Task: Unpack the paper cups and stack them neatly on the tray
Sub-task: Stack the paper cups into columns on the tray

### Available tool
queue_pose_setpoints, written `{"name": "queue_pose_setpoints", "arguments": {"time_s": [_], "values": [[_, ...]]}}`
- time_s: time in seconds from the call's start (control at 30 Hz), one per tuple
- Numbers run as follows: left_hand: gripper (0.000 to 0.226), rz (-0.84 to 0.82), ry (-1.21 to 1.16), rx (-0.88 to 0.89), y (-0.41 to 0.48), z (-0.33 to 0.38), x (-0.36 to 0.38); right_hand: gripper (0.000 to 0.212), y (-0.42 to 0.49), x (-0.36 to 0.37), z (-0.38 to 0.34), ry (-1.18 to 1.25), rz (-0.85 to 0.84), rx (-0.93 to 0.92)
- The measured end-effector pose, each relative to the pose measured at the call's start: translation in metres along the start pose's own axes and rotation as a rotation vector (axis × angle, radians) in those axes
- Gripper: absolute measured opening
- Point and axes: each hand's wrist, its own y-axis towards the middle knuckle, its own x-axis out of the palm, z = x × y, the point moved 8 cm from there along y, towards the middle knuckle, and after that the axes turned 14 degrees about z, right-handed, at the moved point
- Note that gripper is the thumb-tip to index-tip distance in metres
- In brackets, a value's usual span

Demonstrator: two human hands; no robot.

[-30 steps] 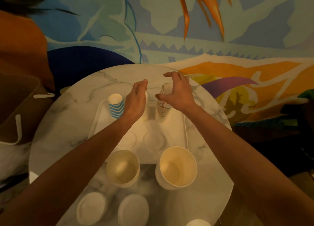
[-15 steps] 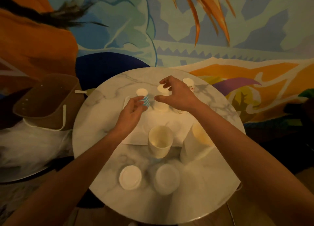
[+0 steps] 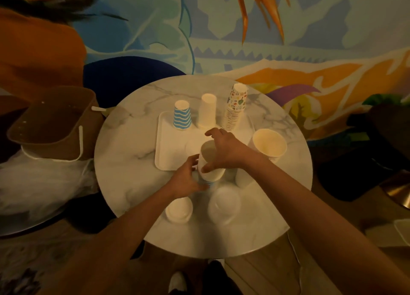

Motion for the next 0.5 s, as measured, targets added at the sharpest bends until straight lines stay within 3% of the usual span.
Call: {"name": "queue_pose_setpoints", "arguments": {"time_s": [0.33, 0.5], "values": [[0.087, 0.149, -0.060, 0.017, 0.000, 0.003, 0.016, 0.090, -0.008, 0.011, 0.012, 0.019, 0.065, 0.004], [0.089, 0.225, -0.088, 0.017, 0.002, 0.009, -0.005, 0.090, 0.001, -0.003, 0.010, 0.202, 0.169, 0.020]]}}
